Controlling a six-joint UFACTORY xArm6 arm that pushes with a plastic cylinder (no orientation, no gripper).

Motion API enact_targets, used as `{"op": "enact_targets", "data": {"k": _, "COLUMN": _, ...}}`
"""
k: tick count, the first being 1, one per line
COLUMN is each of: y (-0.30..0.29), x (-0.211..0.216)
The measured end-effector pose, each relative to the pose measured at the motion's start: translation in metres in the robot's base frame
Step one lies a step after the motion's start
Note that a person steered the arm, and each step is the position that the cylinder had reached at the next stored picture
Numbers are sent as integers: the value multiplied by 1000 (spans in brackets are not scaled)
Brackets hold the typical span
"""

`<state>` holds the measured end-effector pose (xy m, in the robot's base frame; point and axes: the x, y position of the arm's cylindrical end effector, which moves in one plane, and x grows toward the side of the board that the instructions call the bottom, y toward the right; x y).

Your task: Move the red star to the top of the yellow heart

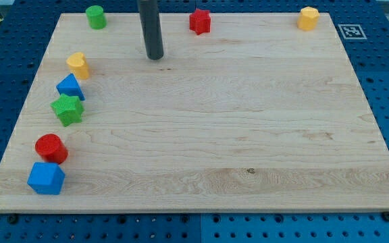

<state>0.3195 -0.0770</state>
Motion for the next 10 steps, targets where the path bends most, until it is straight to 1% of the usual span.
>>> {"op": "enact_targets", "data": {"k": 1, "y": 5, "x": -1}}
{"op": "enact_targets", "data": {"k": 2, "y": 60, "x": -1}}
{"op": "enact_targets", "data": {"k": 3, "y": 143, "x": -3}}
{"op": "enact_targets", "data": {"k": 4, "y": 195, "x": -29}}
{"op": "enact_targets", "data": {"k": 5, "y": 191, "x": -63}}
{"op": "enact_targets", "data": {"k": 7, "y": 140, "x": -110}}
{"op": "enact_targets", "data": {"k": 9, "y": 133, "x": -111}}
{"op": "enact_targets", "data": {"k": 10, "y": 115, "x": -110}}
